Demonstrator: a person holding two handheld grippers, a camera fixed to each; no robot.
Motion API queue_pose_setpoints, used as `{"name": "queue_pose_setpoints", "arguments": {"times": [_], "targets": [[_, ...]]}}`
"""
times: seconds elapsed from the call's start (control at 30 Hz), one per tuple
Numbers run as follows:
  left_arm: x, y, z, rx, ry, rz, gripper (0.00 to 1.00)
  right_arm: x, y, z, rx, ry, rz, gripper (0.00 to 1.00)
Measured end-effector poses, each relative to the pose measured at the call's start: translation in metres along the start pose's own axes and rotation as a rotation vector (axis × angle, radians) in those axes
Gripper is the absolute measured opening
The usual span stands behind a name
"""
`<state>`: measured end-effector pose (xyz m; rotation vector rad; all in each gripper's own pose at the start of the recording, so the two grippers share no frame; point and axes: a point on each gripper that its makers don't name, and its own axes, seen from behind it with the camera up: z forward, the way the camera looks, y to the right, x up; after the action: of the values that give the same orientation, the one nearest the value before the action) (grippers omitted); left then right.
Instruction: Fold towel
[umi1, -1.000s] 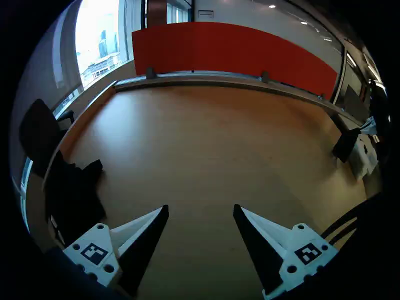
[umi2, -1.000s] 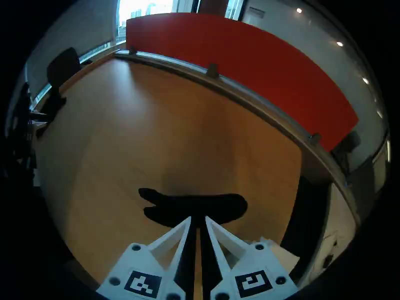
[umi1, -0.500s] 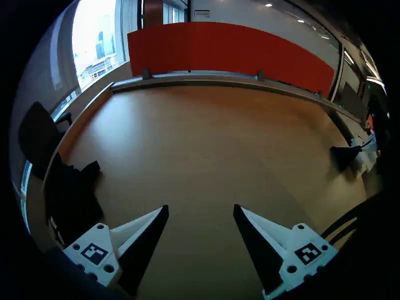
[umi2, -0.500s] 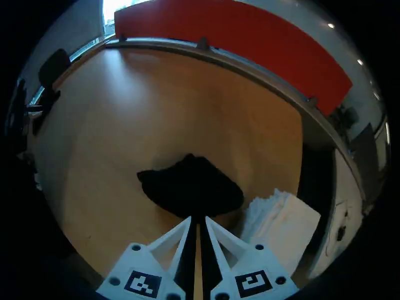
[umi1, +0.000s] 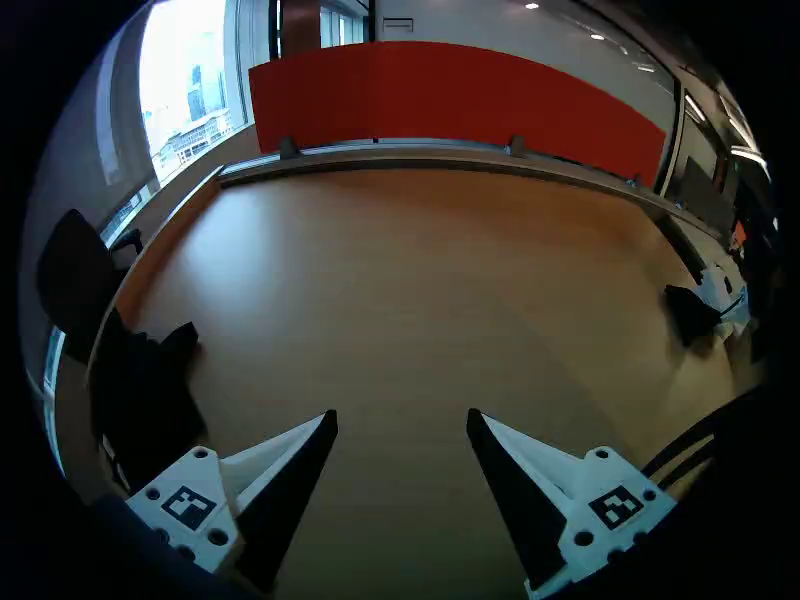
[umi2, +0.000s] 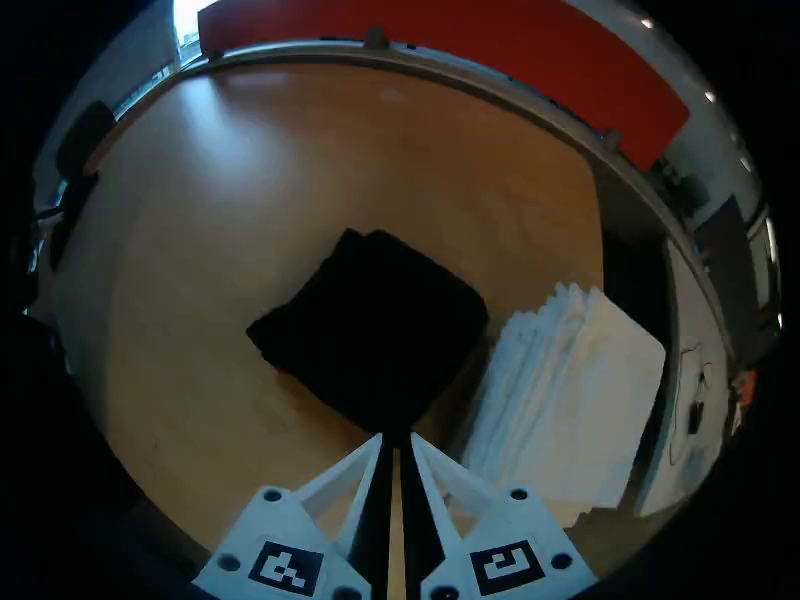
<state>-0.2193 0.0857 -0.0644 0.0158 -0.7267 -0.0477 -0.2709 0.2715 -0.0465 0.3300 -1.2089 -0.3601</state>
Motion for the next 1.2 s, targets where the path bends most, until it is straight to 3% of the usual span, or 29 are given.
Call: {"name": "queue_pose_setpoints", "arguments": {"times": [0.7, 1.2], "targets": [[-0.007, -0.001, -0.002, 0.016, -0.02, 0.004, 0.96, -0.04, 0.015, 0.027, -0.048, -0.121, 0.061, 0.04], [-0.008, 0.001, -0.001, 0.017, -0.025, 0.006, 0.96, -0.05, 0.021, 0.035, -0.071, -0.143, 0.106, 0.05]]}}
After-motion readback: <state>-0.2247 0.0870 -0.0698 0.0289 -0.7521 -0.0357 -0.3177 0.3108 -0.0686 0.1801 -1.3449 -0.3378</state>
